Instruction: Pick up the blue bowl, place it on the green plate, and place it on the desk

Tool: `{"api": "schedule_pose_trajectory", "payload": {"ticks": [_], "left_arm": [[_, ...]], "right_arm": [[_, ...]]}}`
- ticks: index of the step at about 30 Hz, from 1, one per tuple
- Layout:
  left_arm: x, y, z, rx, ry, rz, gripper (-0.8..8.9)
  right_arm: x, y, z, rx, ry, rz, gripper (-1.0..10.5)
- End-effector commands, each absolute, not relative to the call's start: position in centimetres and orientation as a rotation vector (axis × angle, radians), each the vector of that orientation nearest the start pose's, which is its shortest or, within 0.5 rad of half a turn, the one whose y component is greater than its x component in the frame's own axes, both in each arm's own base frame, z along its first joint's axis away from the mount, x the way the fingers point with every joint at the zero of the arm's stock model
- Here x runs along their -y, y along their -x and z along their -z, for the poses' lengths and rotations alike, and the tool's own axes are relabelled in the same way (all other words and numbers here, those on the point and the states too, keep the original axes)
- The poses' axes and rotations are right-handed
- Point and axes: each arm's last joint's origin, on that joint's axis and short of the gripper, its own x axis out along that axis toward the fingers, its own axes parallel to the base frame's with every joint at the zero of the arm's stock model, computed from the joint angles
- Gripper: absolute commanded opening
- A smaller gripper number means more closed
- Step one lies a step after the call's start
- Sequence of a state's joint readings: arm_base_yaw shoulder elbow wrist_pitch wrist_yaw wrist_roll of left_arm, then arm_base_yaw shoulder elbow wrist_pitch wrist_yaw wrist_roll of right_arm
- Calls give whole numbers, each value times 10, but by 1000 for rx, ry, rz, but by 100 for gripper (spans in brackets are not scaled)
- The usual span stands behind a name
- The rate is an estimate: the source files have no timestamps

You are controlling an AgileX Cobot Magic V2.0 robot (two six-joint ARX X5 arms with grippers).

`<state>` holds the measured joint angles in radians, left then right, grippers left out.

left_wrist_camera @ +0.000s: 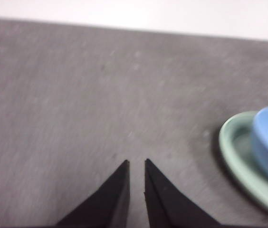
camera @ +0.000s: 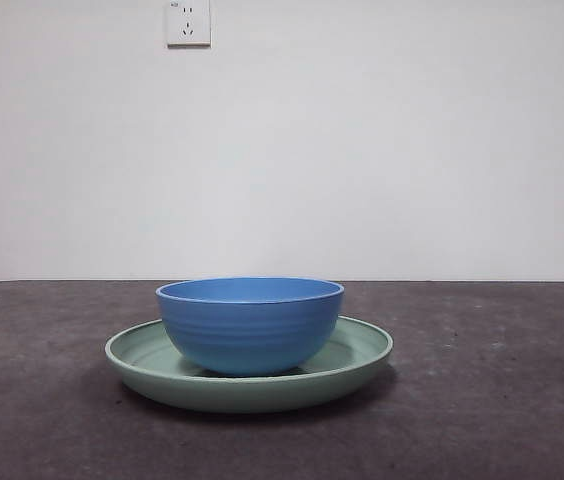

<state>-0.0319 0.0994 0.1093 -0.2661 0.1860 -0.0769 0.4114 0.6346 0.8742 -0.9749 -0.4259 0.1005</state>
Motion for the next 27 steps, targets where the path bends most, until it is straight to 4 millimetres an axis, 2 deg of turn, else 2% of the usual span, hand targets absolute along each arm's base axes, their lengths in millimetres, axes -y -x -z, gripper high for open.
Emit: {"api": "schedule_pose_trajectory", "payload": {"ticks": [1,5,12,27], "left_arm": [[7,-94,-163,-228,97,163,51],[5,-94,-151,-216,94,96,51],[1,-96,-149,-178,80,-31,51],[1,-96,-149,-178,85,-31,51]], "right_arm": [[-52,-88,-316,-777,-85,-775,58],[-52,-88,-316,-777,-85,-774,58],[-52,-88,-316,-777,-85,-774,58],[-52,-88,-316,-777,-84,-774,58]]}}
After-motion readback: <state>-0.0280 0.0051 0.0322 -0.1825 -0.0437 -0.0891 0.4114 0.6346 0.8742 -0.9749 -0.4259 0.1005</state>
